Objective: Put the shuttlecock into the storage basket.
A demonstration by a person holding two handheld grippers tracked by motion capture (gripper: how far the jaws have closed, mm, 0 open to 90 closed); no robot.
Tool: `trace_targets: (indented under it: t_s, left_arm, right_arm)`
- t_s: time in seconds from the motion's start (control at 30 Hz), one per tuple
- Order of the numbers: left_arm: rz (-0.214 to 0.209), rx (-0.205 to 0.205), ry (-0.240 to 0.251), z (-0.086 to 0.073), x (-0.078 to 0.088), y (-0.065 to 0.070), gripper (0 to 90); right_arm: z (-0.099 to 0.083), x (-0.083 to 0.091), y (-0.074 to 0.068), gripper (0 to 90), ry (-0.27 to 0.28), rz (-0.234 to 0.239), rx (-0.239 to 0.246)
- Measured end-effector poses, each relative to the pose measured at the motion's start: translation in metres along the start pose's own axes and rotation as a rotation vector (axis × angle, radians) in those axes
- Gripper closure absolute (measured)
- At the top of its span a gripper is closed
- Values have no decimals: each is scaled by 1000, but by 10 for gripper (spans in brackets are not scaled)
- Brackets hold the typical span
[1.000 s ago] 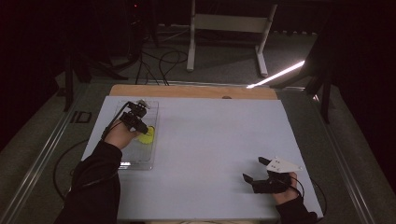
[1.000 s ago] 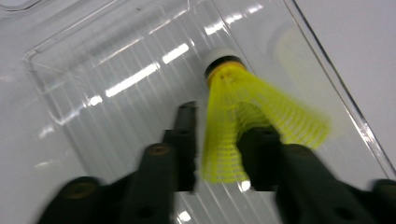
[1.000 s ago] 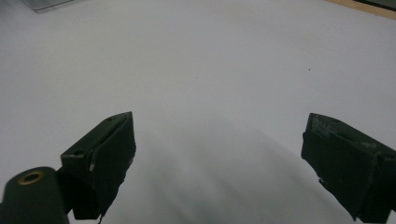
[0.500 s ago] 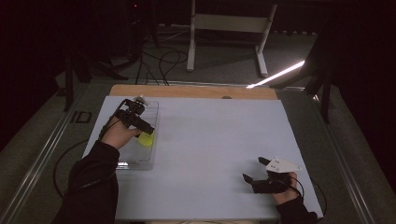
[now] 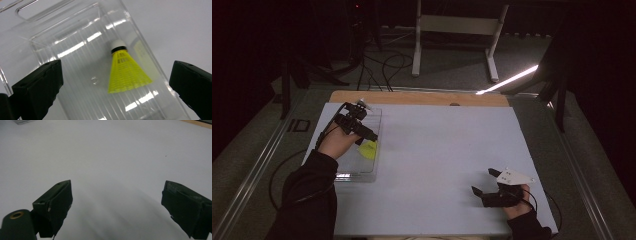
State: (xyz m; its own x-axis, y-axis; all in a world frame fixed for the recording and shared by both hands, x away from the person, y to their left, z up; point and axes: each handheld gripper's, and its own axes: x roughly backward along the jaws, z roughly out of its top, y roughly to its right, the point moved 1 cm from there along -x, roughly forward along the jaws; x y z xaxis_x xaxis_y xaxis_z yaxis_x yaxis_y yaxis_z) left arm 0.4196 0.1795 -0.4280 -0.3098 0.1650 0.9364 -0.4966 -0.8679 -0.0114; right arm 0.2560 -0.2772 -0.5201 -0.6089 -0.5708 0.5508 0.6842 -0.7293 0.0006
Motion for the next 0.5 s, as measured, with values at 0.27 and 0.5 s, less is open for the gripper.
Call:
trace_targets:
  t_s: [0.27,0.5]
  left_arm:
    - [-67,-22,33,5,10,7,0]
    - [-118,-63,70,11,18,19,0]
  right_arm:
    - [0,0,0,98,0,1,0]
    - [0,0,0,98,1,0,-1]
